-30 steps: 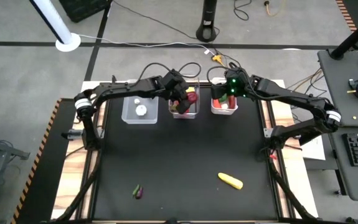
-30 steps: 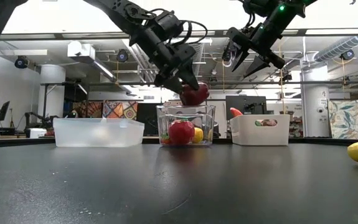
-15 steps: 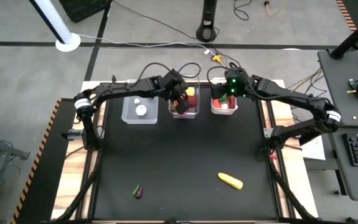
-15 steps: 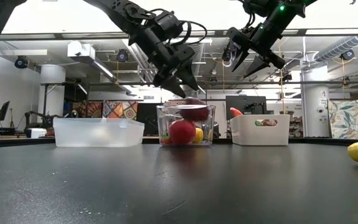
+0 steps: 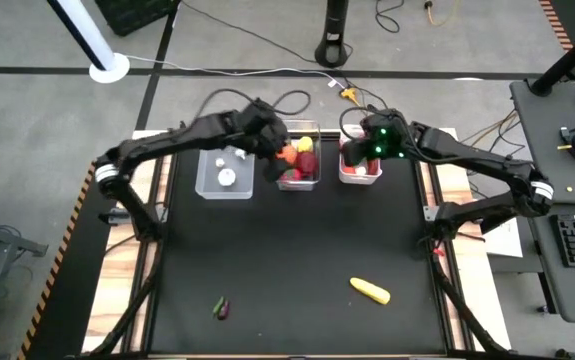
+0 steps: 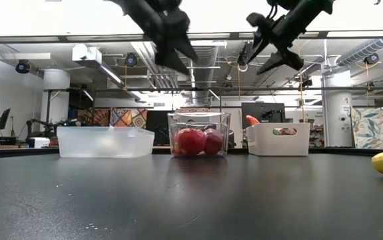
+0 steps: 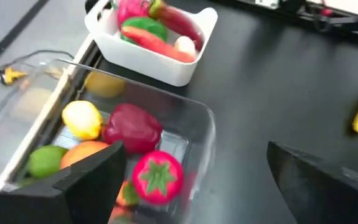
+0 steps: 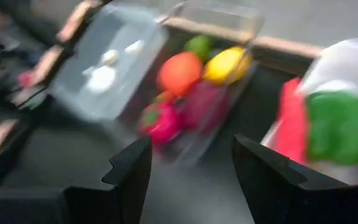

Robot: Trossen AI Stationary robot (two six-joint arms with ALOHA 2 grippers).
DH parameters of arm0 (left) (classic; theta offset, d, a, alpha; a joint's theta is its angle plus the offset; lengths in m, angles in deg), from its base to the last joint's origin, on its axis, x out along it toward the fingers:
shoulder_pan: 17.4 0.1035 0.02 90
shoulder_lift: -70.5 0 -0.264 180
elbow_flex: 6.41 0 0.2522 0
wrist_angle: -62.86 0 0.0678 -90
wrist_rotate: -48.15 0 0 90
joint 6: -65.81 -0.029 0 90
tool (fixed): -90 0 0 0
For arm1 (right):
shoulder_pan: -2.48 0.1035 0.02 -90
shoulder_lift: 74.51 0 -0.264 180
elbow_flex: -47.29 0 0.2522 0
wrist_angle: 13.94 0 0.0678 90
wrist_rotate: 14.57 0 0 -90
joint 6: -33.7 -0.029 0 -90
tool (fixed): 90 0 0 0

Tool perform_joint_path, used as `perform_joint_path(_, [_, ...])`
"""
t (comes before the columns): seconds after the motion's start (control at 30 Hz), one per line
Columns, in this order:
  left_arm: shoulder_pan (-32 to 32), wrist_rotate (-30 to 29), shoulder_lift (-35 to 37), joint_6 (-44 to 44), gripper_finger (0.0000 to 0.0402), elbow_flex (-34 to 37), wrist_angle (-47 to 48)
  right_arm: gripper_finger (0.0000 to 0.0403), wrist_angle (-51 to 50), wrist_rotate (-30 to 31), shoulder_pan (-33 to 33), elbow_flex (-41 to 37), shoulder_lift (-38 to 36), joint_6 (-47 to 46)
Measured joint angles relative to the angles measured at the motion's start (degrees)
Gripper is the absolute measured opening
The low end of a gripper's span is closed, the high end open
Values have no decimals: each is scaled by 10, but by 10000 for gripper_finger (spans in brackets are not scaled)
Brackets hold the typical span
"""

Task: Sort produce into baskets
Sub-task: Put the yellow corn into the white bin

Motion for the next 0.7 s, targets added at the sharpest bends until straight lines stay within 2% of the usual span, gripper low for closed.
perform_joint_path(0.13, [0,13,72,-8,359,8,56,210,-37,-54,35,0,-19,-29])
perform_joint_path(0.33, [-11,57,148,-2,355,21,155,210,-107,-88,135,0,-26,-83])
perform_joint_path(0.57, [-37,56,219,21,355,72,153,210,-166,-83,292,0,-5,-143])
perform_joint_path(0.7, [-46,56,260,44,355,120,102,210,-194,-33,380,0,7,-149])
